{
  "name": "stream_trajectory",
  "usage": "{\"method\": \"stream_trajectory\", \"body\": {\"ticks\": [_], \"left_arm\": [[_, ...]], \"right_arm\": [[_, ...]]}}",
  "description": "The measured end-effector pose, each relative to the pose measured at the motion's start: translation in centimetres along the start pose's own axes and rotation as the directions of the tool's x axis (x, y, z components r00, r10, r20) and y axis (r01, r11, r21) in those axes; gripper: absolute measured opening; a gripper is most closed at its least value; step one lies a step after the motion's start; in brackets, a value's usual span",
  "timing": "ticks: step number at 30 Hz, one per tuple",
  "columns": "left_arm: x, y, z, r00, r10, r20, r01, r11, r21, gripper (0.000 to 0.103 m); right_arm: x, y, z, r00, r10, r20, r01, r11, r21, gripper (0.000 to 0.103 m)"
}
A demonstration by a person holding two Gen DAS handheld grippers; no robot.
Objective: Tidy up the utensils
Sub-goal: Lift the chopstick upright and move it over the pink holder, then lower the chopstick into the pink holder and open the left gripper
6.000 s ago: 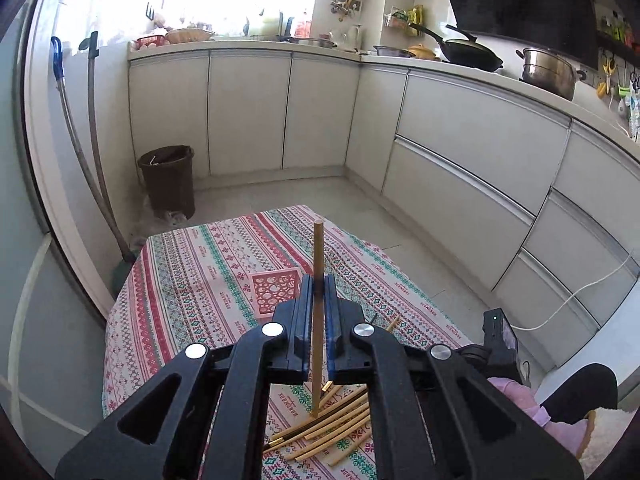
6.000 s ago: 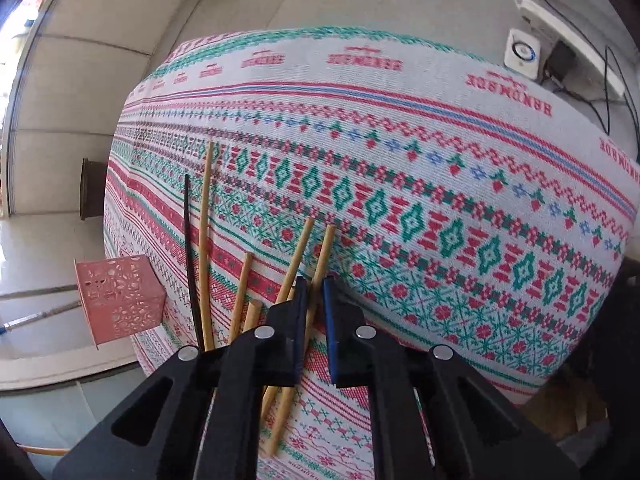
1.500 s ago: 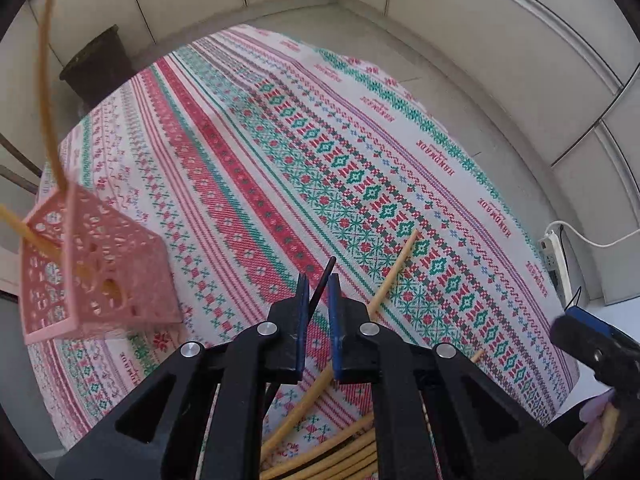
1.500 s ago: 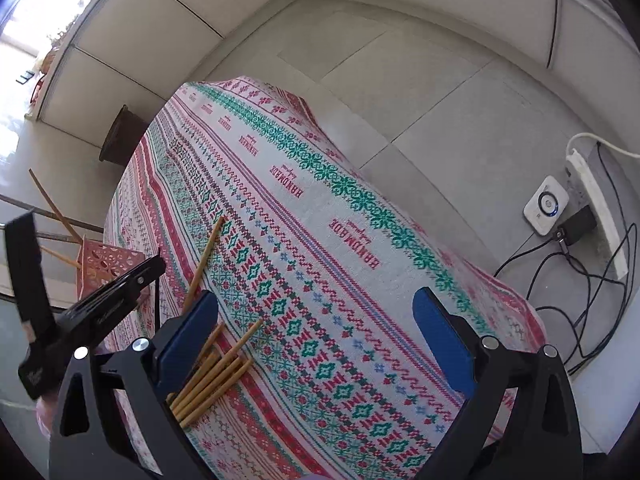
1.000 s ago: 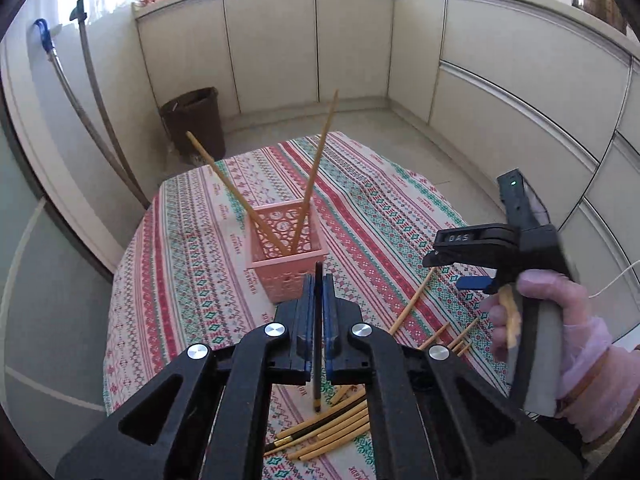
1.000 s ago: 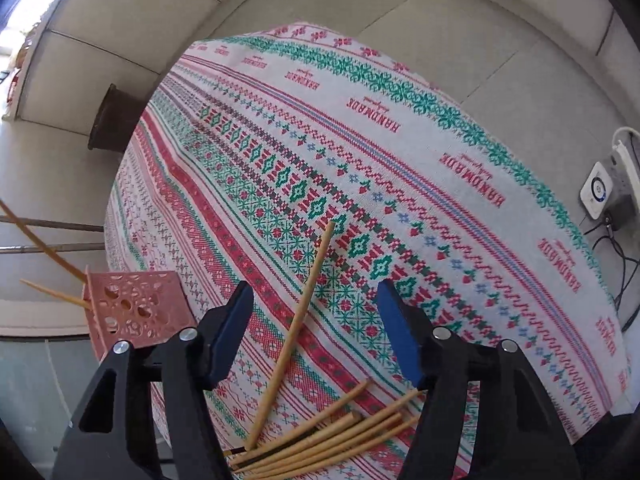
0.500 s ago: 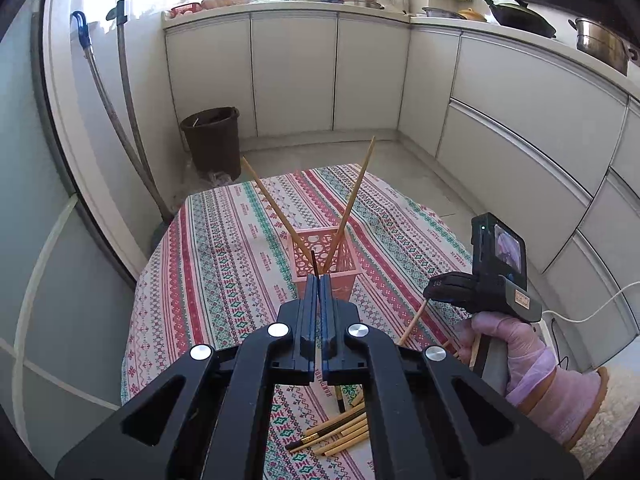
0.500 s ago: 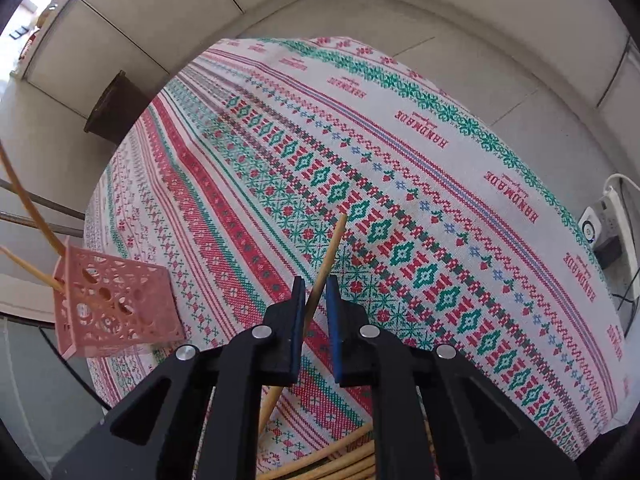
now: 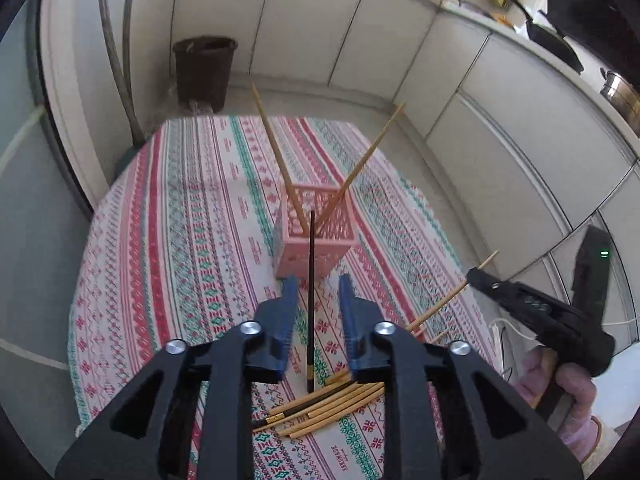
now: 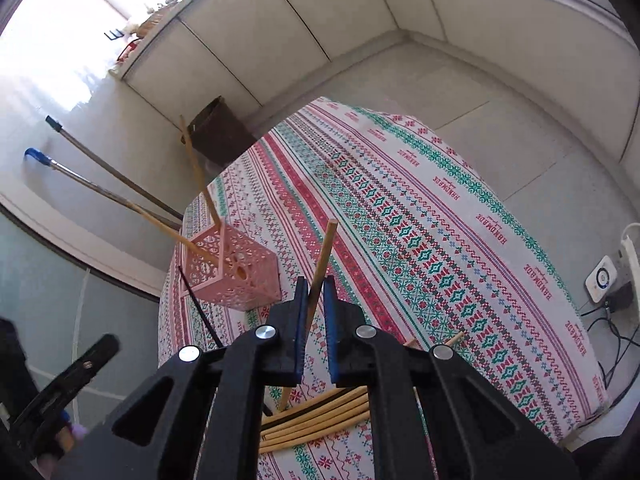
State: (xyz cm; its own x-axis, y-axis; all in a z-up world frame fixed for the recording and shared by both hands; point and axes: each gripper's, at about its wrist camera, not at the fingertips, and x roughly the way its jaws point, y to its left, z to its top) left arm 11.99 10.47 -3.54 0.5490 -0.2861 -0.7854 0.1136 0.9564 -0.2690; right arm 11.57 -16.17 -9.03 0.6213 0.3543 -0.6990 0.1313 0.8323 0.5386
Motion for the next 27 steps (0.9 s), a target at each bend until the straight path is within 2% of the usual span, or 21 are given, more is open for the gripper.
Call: {"method": "stream_trajectory", "body": {"ticks": [2,4,5,9,12,13,14,15,17,18,20,22,24,27], "left_arm": [[2.8,0.0,-0.2,0.996,0.033,-0.078,-0.033,0.999,0.000,0.027],[4.9,-0.7,-0.2,0.992,0.023,-0.126,-0.020,1.000,0.022,0.030],[5.7,-0.9,-0.2,0.990,0.027,-0.135,-0.023,0.999,0.029,0.033],[8.7,-1.2,0.4,0.979,0.130,-0.158,-0.123,0.991,0.050,0.034],[10.8,-0.3,0.6,0.973,0.148,-0.178,-0.148,0.989,0.018,0.034],[11.1,0.0,0.6,0.975,0.149,-0.164,-0.149,0.989,0.013,0.034],[11.3,0.2,0.5,0.979,0.149,-0.137,-0.147,0.989,0.018,0.027],[11.2,0.1,0.4,0.982,0.154,-0.108,-0.151,0.988,0.033,0.007],[10.5,-0.2,0.1,0.983,0.175,-0.062,-0.170,0.983,0.070,0.004],[9.9,-0.5,0.0,0.986,0.161,-0.048,-0.157,0.984,0.082,0.004],[7.7,-1.4,-0.1,0.990,0.143,0.007,-0.142,0.984,0.108,0.004],[4.9,-2.5,-0.2,0.992,0.107,0.070,-0.116,0.985,0.127,0.004],[2.3,-3.8,-0.1,0.987,0.090,0.135,-0.111,0.981,0.156,0.004],[-1.3,-5.3,-0.3,0.974,0.053,0.219,-0.097,0.976,0.197,0.004]], "right_arm": [[-0.9,0.3,-0.4,1.000,0.015,0.004,-0.015,1.000,-0.018,0.008],[-1.7,0.5,-0.7,1.000,0.022,0.008,-0.022,0.999,-0.030,0.008],[-1.9,0.6,-0.7,1.000,0.022,0.012,-0.022,0.999,-0.036,0.008],[-2.5,0.7,-0.8,1.000,0.023,0.016,-0.022,0.999,-0.049,0.008],[-2.4,0.6,-0.8,1.000,0.026,0.006,-0.025,0.998,-0.054,0.008],[-2.2,0.3,-0.7,1.000,0.019,-0.003,-0.020,0.999,-0.042,0.008],[-1.9,-0.3,-0.6,1.000,0.002,-0.017,-0.003,1.000,-0.011,0.008],[-1.4,-1.4,-0.4,0.999,-0.013,-0.043,0.014,0.999,0.039,0.012],[0.3,-3.4,-0.2,0.991,-0.011,-0.134,0.030,0.989,0.142,0.033],[1.4,-4.8,0.0,0.983,-0.014,-0.183,0.052,0.977,0.204,0.049],[3.0,-6.4,0.4,0.975,-0.053,-0.215,0.108,0.961,0.254,0.049],[4.5,-7.3,1.1,0.969,-0.127,-0.210,0.179,0.952,0.247,0.049],[6.1,-8.1,1.6,0.955,-0.196,-0.222,0.249,0.937,0.245,0.049],[8.2,-9.0,1.9,0.942,-0.226,-0.249,0.291,0.918,0.269,0.046]]}}
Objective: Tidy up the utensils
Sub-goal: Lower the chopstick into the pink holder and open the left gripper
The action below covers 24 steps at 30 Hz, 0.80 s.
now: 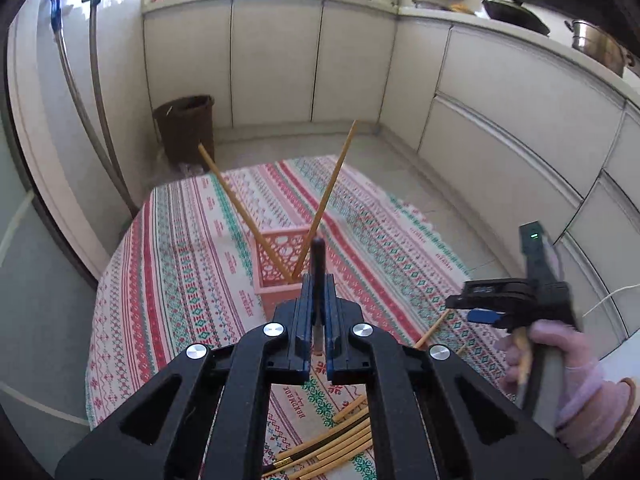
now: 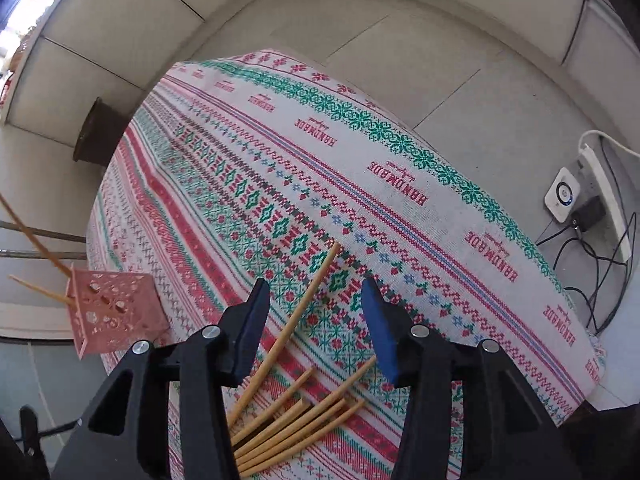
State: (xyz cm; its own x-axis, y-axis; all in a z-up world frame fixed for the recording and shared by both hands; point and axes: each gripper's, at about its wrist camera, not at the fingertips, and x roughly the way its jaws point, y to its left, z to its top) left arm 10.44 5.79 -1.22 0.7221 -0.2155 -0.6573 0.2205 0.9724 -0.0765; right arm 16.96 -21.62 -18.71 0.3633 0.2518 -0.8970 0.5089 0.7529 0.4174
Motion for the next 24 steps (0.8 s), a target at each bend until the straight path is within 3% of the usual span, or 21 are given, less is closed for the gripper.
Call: {"method": "stream_trajectory", "body": {"ticks": [3,5,6,8,15,21,24], "left_arm": [[-2.2,-0.6,0.6,0.998,-0.010,0.058,0.009,1.000,0.018,0.004],[-3.2,-0.9,0.9,0.996,-0.008,0.090,0.006,1.000,0.020,0.004],[-3.5,-1.0,0.9,0.994,-0.003,0.106,0.001,1.000,0.022,0.004],[-4.1,-0.9,1.1,0.991,0.000,0.133,-0.003,1.000,0.018,0.004],[-5.2,0.4,1.4,0.987,-0.014,0.163,0.020,0.999,-0.034,0.004],[-6.2,1.6,2.1,0.983,-0.024,0.183,0.040,0.996,-0.082,0.004],[-6.3,2.3,2.6,0.981,-0.024,0.192,0.046,0.992,-0.114,0.004]], "right_arm": [[2.0,0.8,0.2,0.999,-0.052,-0.014,0.051,0.999,-0.016,0.045],[2.4,2.1,-0.2,0.997,-0.071,0.025,0.072,0.996,-0.056,0.043],[2.5,2.8,-0.3,0.994,-0.093,0.051,0.097,0.992,-0.077,0.038],[2.8,3.5,-0.5,0.992,-0.105,0.068,0.111,0.988,-0.103,0.013],[0.2,2.3,-0.8,0.989,0.053,0.137,-0.044,0.997,-0.066,0.010],[-7.7,4.5,-3.7,0.951,0.205,0.231,-0.143,0.955,-0.259,0.009],[-11.9,5.3,-5.2,0.926,0.256,0.279,-0.147,0.922,-0.358,0.007]]}}
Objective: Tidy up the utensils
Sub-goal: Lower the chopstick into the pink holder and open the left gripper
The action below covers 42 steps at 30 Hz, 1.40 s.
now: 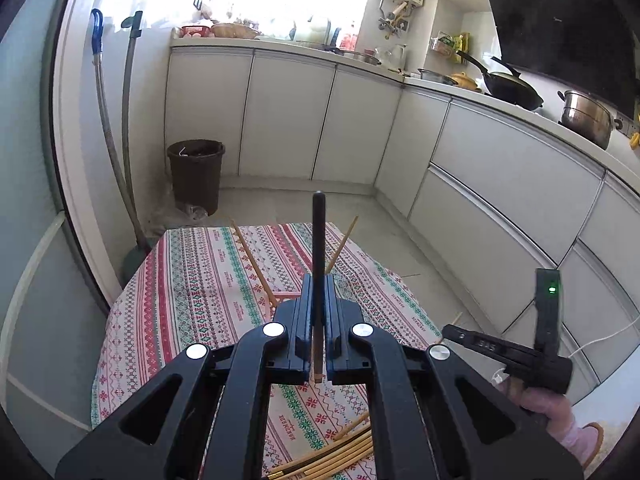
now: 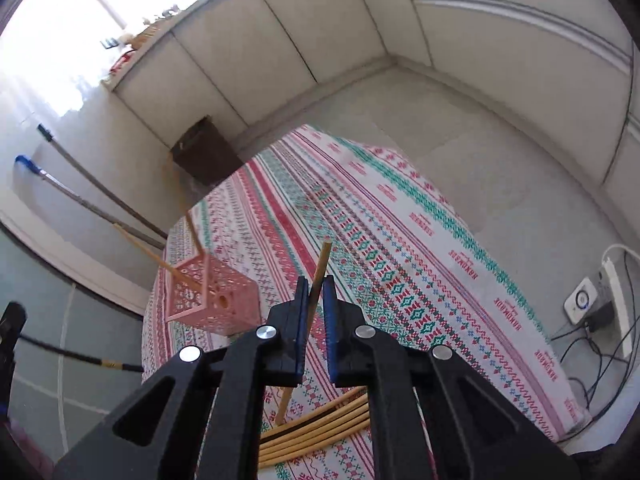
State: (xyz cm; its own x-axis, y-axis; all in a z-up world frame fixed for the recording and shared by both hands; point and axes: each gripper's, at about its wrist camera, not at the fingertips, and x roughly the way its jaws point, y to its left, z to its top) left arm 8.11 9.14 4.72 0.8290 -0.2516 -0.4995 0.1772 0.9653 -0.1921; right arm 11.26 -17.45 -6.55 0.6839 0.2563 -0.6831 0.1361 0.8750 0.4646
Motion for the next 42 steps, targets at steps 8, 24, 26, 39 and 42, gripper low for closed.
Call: {"method": "stream_trajectory", "body": {"ticks": [8,24,26,39,42], "left_arm": [[1.4,0.7,1.8,0.999,0.021,0.026,-0.019,0.996,-0.083,0.004],[9.2,4.1,1.5,0.997,0.071,-0.042,-0.079,0.974,-0.213,0.022],[7.9,4.7,1.7,0.997,0.079,-0.029,-0.083,0.966,-0.243,0.022],[1.6,7.8,0.9,0.992,0.119,-0.049,-0.129,0.910,-0.395,0.034],[1.8,8.1,0.9,0.992,0.113,-0.055,-0.126,0.904,-0.408,0.034]], "right_arm": [[-7.4,2.7,3.4,0.991,0.077,0.111,-0.066,0.993,-0.097,0.006],[-10.0,7.8,8.1,0.964,0.223,0.147,-0.209,0.972,-0.105,0.006],[-9.6,8.6,8.3,0.963,0.228,0.146,-0.212,0.970,-0.115,0.006],[-4.6,12.6,8.7,0.977,0.165,0.139,-0.139,0.975,-0.174,0.006],[-2.9,12.7,8.6,0.981,0.144,0.126,-0.123,0.979,-0.162,0.006]]}}
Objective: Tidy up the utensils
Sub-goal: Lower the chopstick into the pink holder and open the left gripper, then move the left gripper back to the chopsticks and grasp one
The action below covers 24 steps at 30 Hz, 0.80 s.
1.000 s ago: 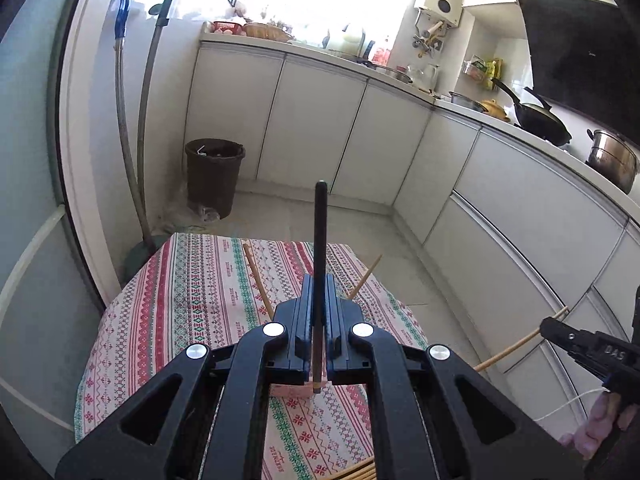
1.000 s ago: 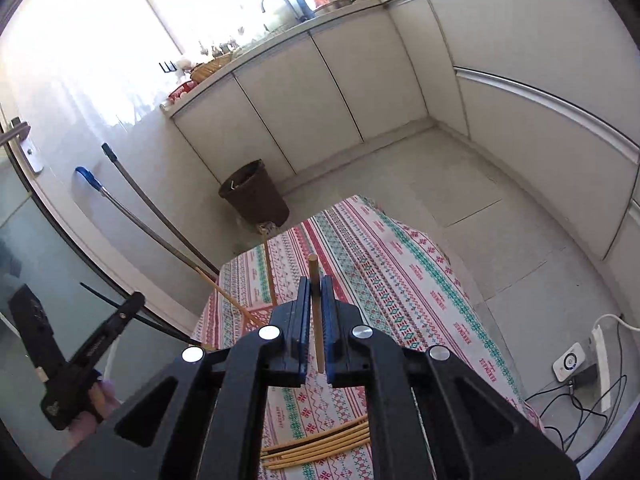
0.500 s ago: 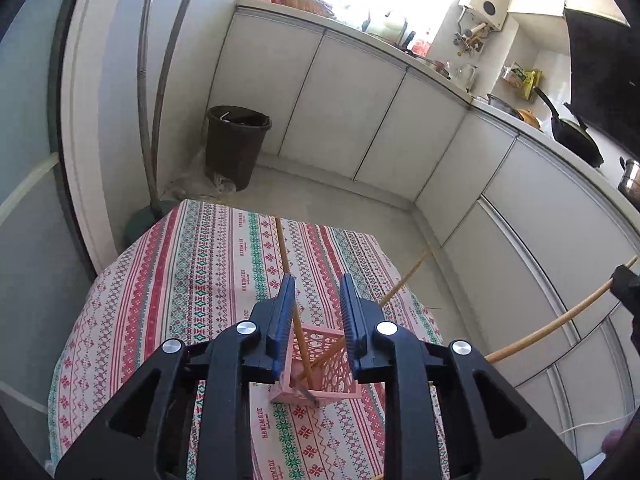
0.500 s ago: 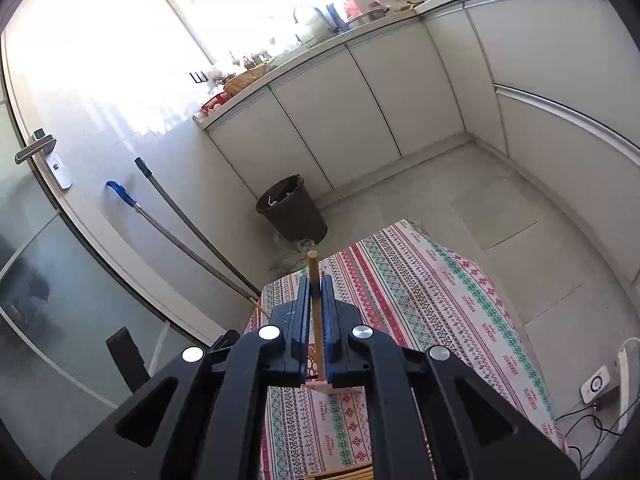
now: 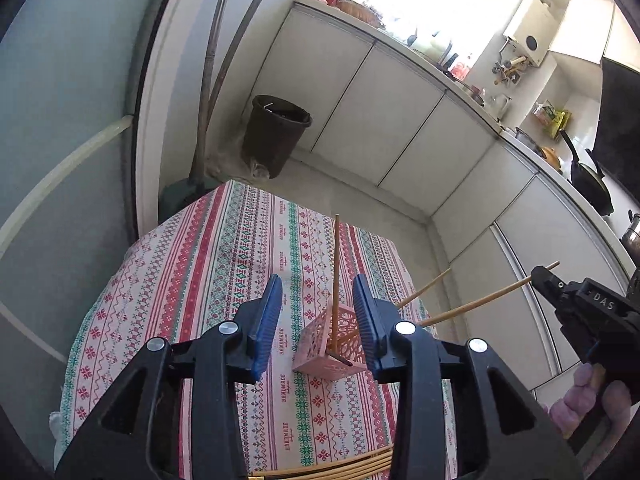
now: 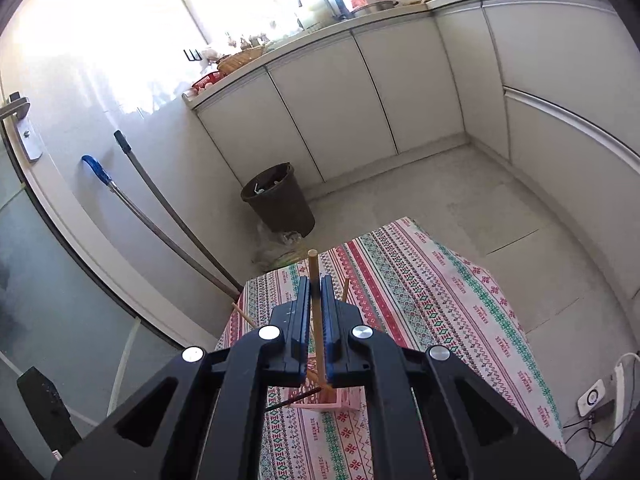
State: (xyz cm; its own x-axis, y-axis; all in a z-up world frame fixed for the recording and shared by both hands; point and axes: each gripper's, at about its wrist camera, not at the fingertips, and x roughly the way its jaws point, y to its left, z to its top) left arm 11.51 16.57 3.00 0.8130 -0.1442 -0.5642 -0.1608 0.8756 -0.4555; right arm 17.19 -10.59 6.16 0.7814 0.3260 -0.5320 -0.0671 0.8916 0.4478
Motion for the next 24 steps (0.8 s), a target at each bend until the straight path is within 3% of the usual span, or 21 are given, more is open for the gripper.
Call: {"method": "stream_trajectory", "body": {"ticks": [11,19,21,23,24], "left_arm": [[1.0,-0.2,-0.4,0.999,0.003,-0.039,-0.002,1.000,0.014,0.036],[2.1,-2.8,-2.2,0.996,0.006,-0.086,0.005,0.993,0.121,0.042],[2.5,-3.6,-3.0,0.995,0.008,-0.096,0.007,0.987,0.158,0.051],[2.9,-4.4,-3.8,0.994,0.008,-0.111,0.014,0.981,0.193,0.055],[3.1,-4.9,-4.2,0.993,0.008,-0.119,0.017,0.977,0.213,0.057]], "right_arm": [[3.4,-0.8,-1.3,0.998,-0.021,-0.051,0.023,0.999,0.038,0.009],[2.2,-3.3,-2.3,0.997,-0.049,-0.055,0.052,0.997,0.051,0.014],[1.9,-4.2,-3.0,0.996,-0.064,-0.062,0.067,0.997,0.048,0.024],[1.7,-5.9,-4.2,0.994,-0.064,-0.084,0.071,0.995,0.075,0.048],[1.6,-6.6,-4.8,0.994,-0.065,-0.092,0.074,0.993,0.089,0.053]]}}
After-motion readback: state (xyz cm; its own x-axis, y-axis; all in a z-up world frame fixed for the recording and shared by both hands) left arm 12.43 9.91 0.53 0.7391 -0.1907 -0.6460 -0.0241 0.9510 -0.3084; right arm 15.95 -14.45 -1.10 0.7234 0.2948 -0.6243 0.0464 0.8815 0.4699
